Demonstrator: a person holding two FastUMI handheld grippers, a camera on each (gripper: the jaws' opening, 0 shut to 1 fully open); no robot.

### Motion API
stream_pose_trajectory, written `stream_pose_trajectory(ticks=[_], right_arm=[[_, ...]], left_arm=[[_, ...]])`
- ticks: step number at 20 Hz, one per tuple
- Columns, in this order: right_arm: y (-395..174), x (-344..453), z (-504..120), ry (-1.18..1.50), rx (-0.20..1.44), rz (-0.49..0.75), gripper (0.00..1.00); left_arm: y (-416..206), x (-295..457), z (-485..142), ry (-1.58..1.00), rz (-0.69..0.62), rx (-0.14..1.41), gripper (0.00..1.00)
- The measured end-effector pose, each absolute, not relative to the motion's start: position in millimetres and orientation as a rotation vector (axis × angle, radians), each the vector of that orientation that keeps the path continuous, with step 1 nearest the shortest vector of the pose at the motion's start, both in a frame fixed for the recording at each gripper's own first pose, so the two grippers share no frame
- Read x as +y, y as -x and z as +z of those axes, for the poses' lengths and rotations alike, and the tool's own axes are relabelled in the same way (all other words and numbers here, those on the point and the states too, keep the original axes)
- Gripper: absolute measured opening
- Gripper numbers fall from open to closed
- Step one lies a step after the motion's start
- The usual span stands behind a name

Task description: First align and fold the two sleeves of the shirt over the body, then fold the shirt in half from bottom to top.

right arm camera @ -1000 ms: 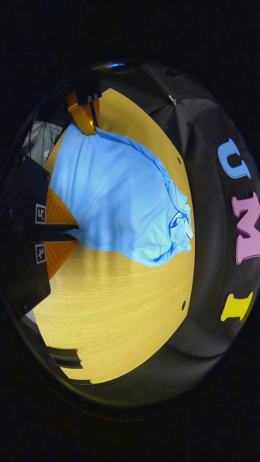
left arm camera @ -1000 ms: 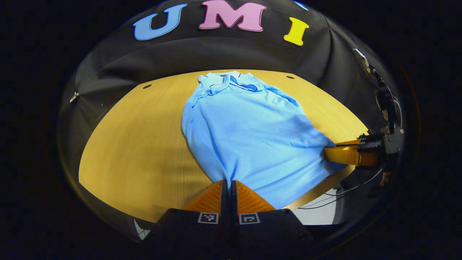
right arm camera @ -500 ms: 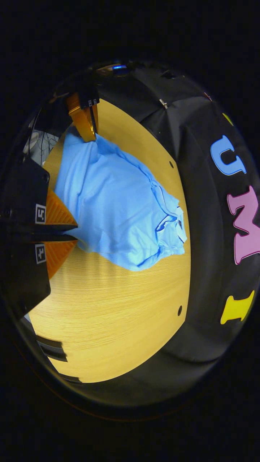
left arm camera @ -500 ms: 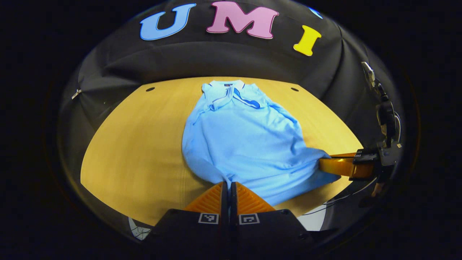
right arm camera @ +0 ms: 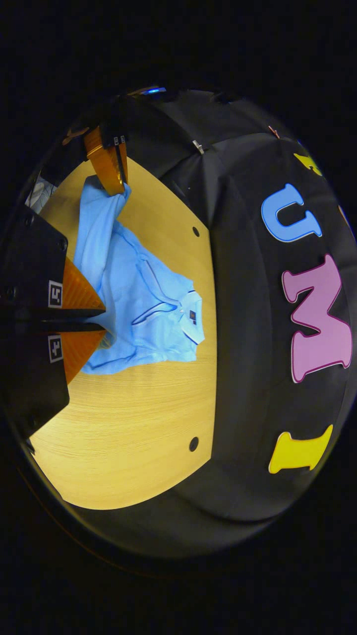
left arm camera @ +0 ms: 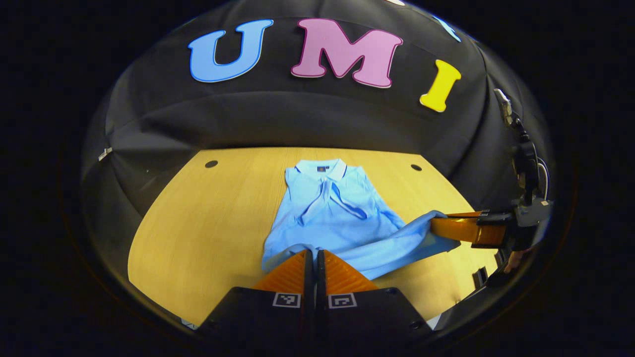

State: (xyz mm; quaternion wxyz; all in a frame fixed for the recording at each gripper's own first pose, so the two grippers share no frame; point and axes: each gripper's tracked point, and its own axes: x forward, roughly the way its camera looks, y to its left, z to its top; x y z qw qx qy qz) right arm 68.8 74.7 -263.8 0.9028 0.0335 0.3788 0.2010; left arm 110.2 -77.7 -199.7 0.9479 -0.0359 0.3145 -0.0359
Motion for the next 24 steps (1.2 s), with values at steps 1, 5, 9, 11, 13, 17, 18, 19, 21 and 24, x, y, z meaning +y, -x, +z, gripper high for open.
stream_pose_trajectory(ticks=[1, 5, 9, 11, 13, 17, 18, 19, 21, 24], right_arm=[[-84.0, 79.3, -258.6, -0.071, 0.773, 0.424, 0.05], [-148.2, 93.4, -241.8, -0.070, 0.731, 0.455, 0.05], [-206.7, 105.5, -242.9, -0.082, 0.715, 0.461, 0.05], [-237.2, 114.3, -245.2, -0.087, 0.697, 0.466, 0.05], [-273.9, 123.7, -245.4, -0.097, 0.667, 0.467, 0.05], [-344.4, 136.5, -263.1, -0.082, 0.624, 0.456, 0.05], [-356.4, 137.8, -269.7, -0.077, 0.617, 0.453, 0.05], [-367.6, 138.6, -278.7, -0.066, 0.612, 0.449, 0.05], [-385.6, 139.1, -298.5, -0.038, 0.612, 0.437, 0.05], [-402.6, 133.2, -336.8, -0.029, 0.641, 0.415, 0.05]], left_arm=[[-126.0, -76.2, -188.3, 0.072, -0.073, 0.620, 0.06], [-187.0, -63.6, -164.6, 0.111, -0.054, 0.583, 0.06], [-260.6, -45.2, -164.1, 0.113, -0.015, 0.568, 0.06], [-296.4, -36.2, -168.0, 0.079, -0.005, 0.559, 0.06], [-331.3, -29.7, -170.7, 0.028, -0.003, 0.541, 0.06], [-399.6, -24.8, -183.3, -0.005, -0.028, 0.515, 0.06], [-414.8, -22.6, -191.3, -0.012, -0.027, 0.520, 0.06], [-425.4, -20.6, -200.1, -0.010, -0.033, 0.521, 0.06], [-451.1, -21.0, -219.4, 0.005, -0.048, 0.516, 0.06], [-478.6, -16.8, -251.6, -0.023, -0.057, 0.521, 0.06]])
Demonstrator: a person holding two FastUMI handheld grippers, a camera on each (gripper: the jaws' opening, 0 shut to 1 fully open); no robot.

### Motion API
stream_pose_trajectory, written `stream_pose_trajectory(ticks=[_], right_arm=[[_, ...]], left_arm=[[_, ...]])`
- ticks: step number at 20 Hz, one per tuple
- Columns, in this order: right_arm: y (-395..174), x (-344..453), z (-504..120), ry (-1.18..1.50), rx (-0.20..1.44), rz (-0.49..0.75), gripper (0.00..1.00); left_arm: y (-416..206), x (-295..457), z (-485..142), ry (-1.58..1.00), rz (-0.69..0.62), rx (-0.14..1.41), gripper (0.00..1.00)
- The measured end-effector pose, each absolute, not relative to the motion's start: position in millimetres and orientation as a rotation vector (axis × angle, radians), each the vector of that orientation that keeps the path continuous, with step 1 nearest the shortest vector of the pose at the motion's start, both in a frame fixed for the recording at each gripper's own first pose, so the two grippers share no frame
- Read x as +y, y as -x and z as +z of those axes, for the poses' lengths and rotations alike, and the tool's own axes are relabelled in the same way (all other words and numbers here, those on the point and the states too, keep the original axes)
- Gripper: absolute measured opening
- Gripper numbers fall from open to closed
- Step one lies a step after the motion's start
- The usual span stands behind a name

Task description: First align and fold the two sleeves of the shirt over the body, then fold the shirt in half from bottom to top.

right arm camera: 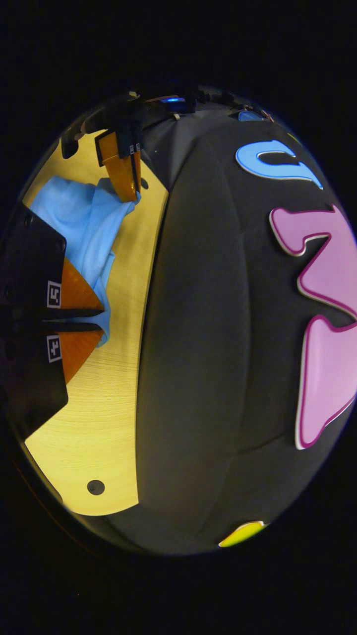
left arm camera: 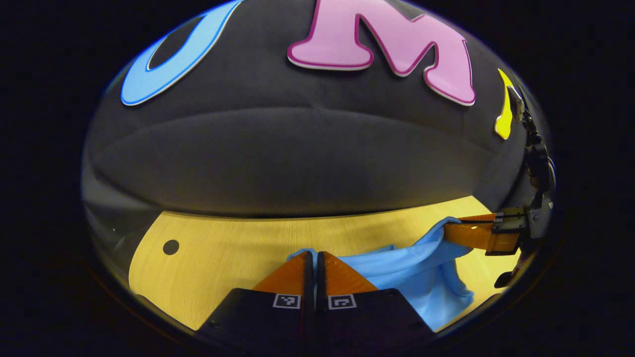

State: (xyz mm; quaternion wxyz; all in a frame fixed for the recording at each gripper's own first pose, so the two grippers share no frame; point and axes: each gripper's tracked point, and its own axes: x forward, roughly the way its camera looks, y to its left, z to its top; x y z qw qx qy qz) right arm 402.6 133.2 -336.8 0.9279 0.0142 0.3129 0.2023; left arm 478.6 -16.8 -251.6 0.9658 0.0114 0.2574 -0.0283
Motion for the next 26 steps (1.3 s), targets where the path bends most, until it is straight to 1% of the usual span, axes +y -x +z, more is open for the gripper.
stream_pose_trajectory(ticks=[3, 4, 5, 6, 8, 9, 10, 11, 12, 13, 14, 15, 16, 18, 21, 22, 26], right_arm=[[-412.2, 128.9, -374.3, -0.076, 0.697, 0.374, 0.05], [-416.3, 124.4, -385.1, -0.082, 0.703, 0.358, 0.05], [-420.1, 122.7, -393.3, -0.089, 0.706, 0.346, 0.05], [-421.8, 123.3, -399.6, -0.097, 0.709, 0.335, 0.05], [-425.4, 125.5, -406.3, -0.078, 0.700, 0.324, 0.07], [-425.8, 127.8, -407.6, -0.055, 0.689, 0.331, 0.08], [-423.3, 127.5, -405.2, -0.025, 0.680, 0.333, 0.16], [-420.3, 127.1, -400.7, -0.010, 0.667, 0.333, 0.20], [-416.7, 130.8, -392.4, -0.019, 0.644, 0.340, 0.35], [-413.2, 131.4, -381.1, -0.031, 0.616, 0.337, 0.31], [-407.1, 129.9, -365.8, -0.037, 0.583, 0.328, 0.53], [-399.5, 127.1, -351.6, -0.037, 0.557, 0.320, 0.75], [-395.2, 121.5, -340.8, -0.030, 0.527, 0.305, 0.96], [-376.9, 111.7, -307.2, -0.018, 0.469, 0.274, 0.96], [-339.4, 90.8, -258.4, -0.011, 0.425, 0.222, 0.96], [-323.9, 83.3, -240.0, -0.012, 0.417, 0.201, 0.96], [-271.4, 60.1, -173.6, -0.002, 0.352, 0.152, 0.96]], left_arm=[[-491.4, -17.5, -292.5, -0.046, -0.072, 0.564, 0.06], [-496.9, -14.1, -303.2, -0.060, -0.056, 0.569, 0.06], [-502.6, -9.8, -311.9, -0.061, -0.039, 0.565, 0.01], [-506.5, -11.0, -317.0, -0.045, -0.037, 0.557, 0.06], [-508.8, -8.7, -321.4, -0.032, -0.026, 0.547, 0.08], [-507.8, -8.9, -320.9, -0.031, -0.033, 0.548, 0.16], [-506.8, -9.2, -317.7, -0.026, -0.037, 0.540, 0.19], [-505.7, -10.1, -312.1, -0.011, -0.045, 0.528, 0.38], [-503.0, -11.6, -303.0, 0.002, -0.054, 0.511, 0.57], [-502.3, -11.8, -294.9, 0.011, -0.057, 0.484, 0.77], [-496.8, -15.0, -279.8, 0.027, -0.067, 0.452, 0.96], [-490.2, -18.5, -264.8, 0.040, -0.075, 0.426, 0.99], [-480.3, -21.5, -250.3, 0.047, -0.083, 0.406, 0.99], [-454.7, -24.1, -217.5, 0.048, -0.093, 0.357, 0.99], [-413.4, -35.5, -172.5, 0.065, -0.109, 0.306, 0.99], [-380.0, -40.8, -153.9, 0.057, -0.125, 0.303, 0.98], [-307.4, -44.9, -98.9, 0.060, -0.138, 0.238, 0.98]])
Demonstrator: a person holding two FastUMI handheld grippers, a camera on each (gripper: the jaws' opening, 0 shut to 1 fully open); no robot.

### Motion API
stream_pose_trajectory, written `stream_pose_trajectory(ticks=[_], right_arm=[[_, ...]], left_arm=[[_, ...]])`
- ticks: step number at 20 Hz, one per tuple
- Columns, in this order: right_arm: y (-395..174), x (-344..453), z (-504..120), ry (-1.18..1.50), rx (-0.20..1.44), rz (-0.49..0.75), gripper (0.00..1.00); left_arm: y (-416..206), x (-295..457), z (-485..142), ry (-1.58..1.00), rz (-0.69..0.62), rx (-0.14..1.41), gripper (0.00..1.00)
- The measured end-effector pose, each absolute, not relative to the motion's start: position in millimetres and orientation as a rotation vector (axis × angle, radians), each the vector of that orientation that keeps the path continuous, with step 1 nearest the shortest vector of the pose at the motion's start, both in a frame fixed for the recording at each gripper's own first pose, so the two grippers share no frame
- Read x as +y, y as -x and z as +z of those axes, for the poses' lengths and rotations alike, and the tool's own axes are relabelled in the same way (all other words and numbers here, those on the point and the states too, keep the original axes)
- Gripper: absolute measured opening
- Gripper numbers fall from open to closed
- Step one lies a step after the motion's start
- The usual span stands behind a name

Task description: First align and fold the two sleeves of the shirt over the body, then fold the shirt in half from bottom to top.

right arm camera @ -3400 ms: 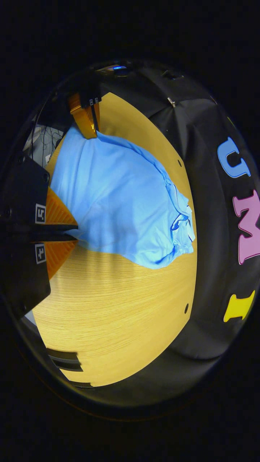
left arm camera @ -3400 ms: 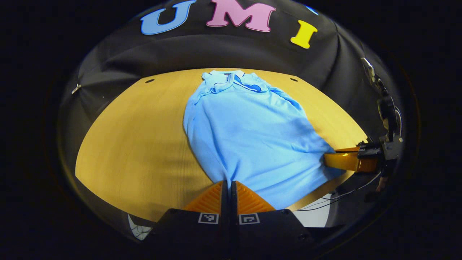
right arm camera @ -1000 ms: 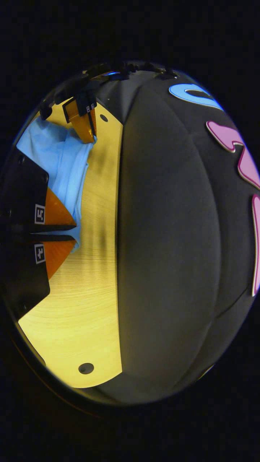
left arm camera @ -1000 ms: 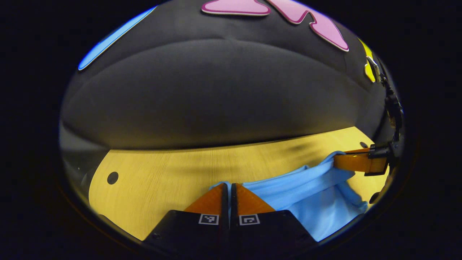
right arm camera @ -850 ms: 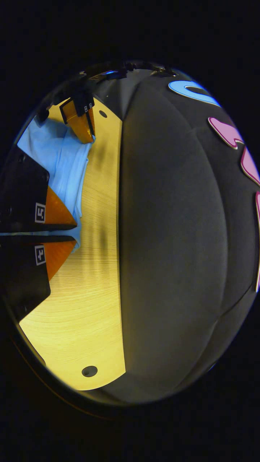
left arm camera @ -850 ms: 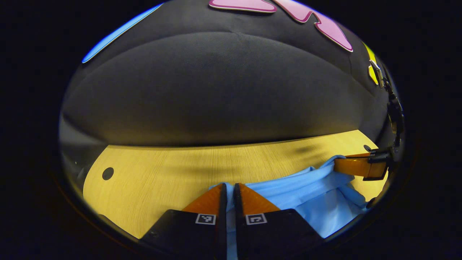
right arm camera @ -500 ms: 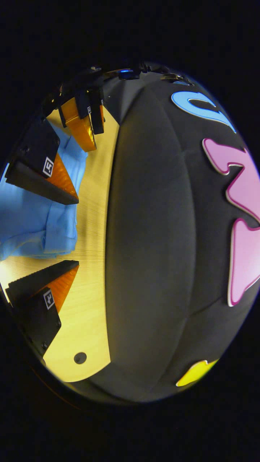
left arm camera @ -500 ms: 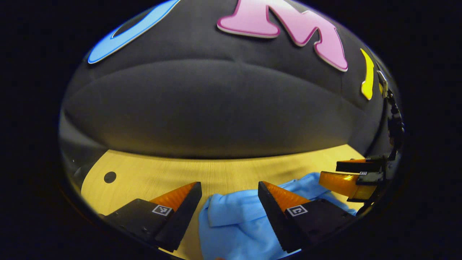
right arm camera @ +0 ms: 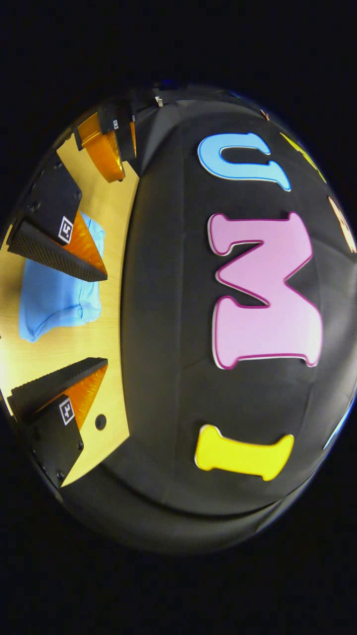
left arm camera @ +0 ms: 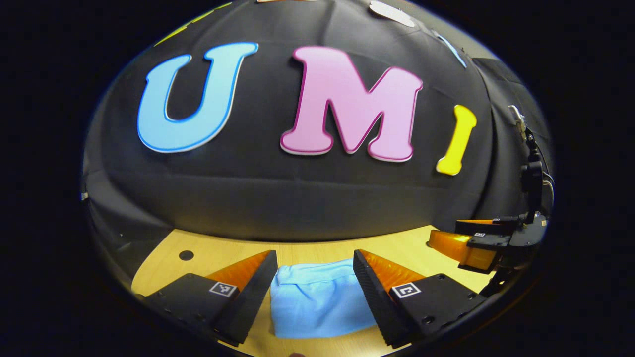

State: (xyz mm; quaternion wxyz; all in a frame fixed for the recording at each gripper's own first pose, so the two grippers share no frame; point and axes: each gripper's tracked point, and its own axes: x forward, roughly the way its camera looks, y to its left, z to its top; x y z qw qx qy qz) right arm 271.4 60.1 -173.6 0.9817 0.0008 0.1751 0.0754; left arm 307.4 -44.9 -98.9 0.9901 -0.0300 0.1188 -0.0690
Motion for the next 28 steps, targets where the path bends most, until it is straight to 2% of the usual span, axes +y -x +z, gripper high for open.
stream_pose_trajectory(ticks=[6, 15, 21, 28], right_arm=[[-162.3, 49.4, -86.2, -0.017, 0.307, 0.139, 0.95], [-10.1, 23.1, -2.5, -0.048, 0.209, 0.135, 0.95], [91.5, 21.8, -2.1, -0.046, 0.183, 0.151, 0.95], [129.6, 43.7, -5.9, -0.046, 0.200, 0.213, 0.95]], left_arm=[[-174.3, -30.3, -32.9, 0.058, -0.113, 0.183, 0.97], [7.7, -29.6, 0.6, 0.053, -0.086, 0.158, 0.97], [89.0, -37.6, -8.4, -0.023, -0.058, 0.143, 0.97], [126.9, -40.8, -7.6, -0.001, -0.075, 0.140, 0.97]])
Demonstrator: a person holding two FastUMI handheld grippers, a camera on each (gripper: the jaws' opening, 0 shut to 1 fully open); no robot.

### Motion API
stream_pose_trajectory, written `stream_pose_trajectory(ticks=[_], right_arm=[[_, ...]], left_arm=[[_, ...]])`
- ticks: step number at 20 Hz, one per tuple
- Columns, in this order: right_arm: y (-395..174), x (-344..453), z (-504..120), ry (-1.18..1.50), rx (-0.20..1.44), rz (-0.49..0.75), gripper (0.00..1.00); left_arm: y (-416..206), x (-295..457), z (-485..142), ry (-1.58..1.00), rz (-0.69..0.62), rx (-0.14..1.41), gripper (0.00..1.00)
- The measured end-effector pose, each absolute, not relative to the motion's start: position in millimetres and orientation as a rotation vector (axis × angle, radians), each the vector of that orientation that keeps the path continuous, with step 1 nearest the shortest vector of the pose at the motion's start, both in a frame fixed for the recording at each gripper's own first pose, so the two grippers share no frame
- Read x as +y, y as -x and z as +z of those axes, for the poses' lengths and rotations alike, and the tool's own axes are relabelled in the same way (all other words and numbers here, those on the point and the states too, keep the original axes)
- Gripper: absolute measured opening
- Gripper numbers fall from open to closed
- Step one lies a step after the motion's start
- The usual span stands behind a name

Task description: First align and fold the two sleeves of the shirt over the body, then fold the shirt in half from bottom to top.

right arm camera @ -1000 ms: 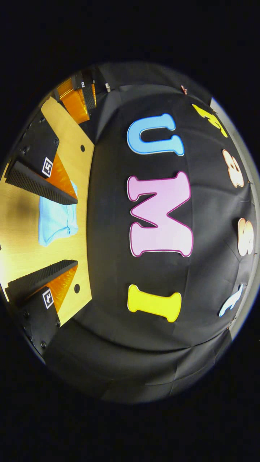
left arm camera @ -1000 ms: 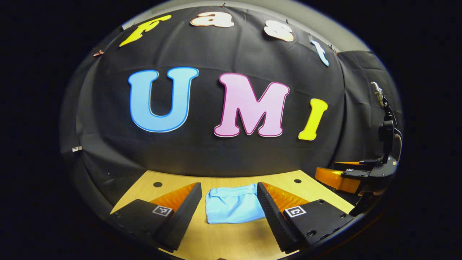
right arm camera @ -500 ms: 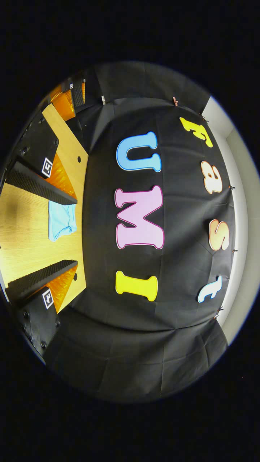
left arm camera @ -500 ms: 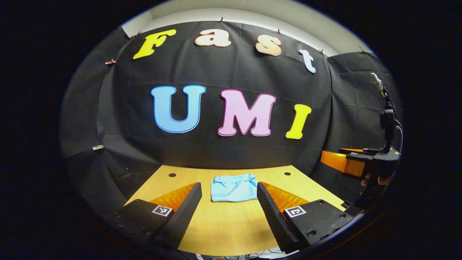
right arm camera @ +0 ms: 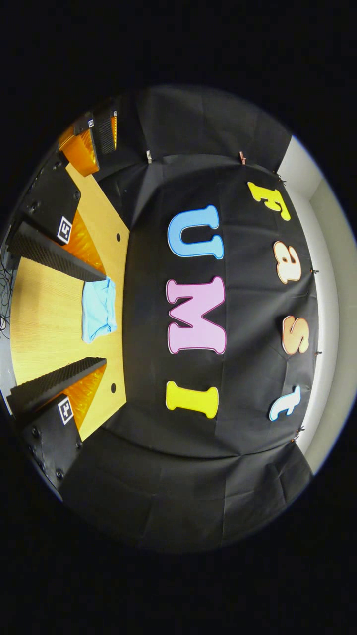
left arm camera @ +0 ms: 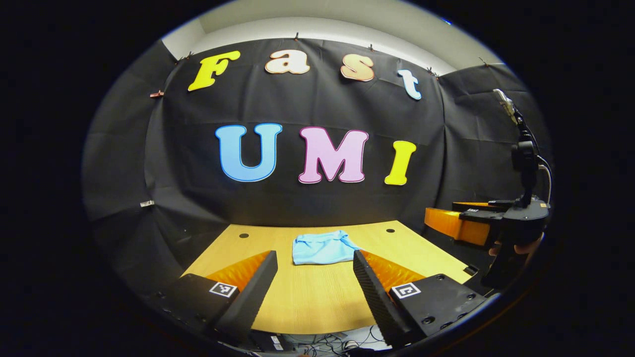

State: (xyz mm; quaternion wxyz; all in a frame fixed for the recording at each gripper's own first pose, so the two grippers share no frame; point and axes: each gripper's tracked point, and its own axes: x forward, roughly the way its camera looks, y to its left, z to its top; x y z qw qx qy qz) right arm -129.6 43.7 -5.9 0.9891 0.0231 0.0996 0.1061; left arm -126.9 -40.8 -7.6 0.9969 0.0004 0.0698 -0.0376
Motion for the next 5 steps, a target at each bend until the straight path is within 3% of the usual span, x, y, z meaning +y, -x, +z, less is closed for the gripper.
stream_pose_trajectory(ticks=[5], right_arm=[[143.8, 58.1, -4.7, -0.064, 0.197, 0.246, 0.95]], left_arm=[[132.0, -29.5, -6.0, -0.002, -0.072, 0.123, 0.97]])
